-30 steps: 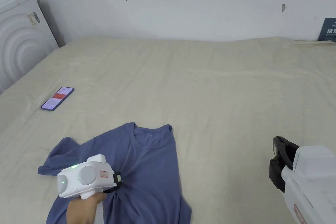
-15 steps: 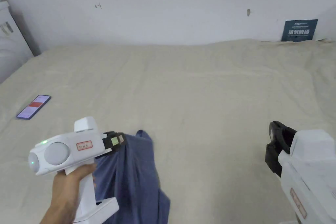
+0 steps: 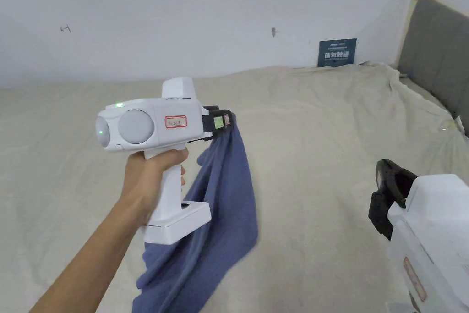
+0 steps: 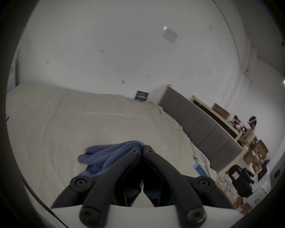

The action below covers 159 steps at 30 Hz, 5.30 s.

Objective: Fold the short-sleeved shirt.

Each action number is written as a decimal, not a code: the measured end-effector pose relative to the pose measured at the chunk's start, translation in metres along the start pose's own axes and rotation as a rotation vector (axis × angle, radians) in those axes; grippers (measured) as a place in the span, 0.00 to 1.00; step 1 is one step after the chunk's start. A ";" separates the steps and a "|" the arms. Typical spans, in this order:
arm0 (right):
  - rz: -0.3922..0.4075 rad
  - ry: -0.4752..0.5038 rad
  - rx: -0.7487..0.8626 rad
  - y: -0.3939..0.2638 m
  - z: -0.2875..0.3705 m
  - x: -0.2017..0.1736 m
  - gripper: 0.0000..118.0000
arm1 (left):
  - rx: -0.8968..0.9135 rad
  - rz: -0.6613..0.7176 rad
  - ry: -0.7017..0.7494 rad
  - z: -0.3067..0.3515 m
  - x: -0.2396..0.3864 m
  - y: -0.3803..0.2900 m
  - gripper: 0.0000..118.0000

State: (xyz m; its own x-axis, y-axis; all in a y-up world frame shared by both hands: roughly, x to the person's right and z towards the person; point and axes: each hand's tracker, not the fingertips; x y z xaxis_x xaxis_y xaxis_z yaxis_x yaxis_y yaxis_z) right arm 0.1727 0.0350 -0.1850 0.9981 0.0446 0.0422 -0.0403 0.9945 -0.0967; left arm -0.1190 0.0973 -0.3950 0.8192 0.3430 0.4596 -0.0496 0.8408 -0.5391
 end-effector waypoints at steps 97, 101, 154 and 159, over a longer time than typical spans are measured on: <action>0.013 0.021 -0.043 -0.017 -0.017 -0.014 0.00 | -0.467 0.127 0.523 0.074 -0.104 -0.295 0.74; 0.004 0.029 -0.060 -0.020 -0.018 -0.017 0.00 | -0.487 0.114 0.541 0.064 -0.102 -0.302 0.73; -0.099 0.182 -0.725 -0.085 -0.274 -0.019 0.04 | -0.156 0.186 0.330 0.104 -0.115 -0.213 0.01; -0.129 0.243 -0.580 -0.017 -0.218 0.005 0.04 | -0.032 0.196 0.351 0.119 -0.122 -0.168 0.01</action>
State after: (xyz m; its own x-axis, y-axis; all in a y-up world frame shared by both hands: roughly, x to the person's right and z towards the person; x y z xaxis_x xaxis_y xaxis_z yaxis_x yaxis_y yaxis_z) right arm 0.1881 -0.0028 -0.3999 0.9781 -0.1625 -0.1301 0.0447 0.7742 -0.6313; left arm -0.2785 -0.0353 -0.2764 0.9417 0.3270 0.0797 -0.2111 0.7582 -0.6170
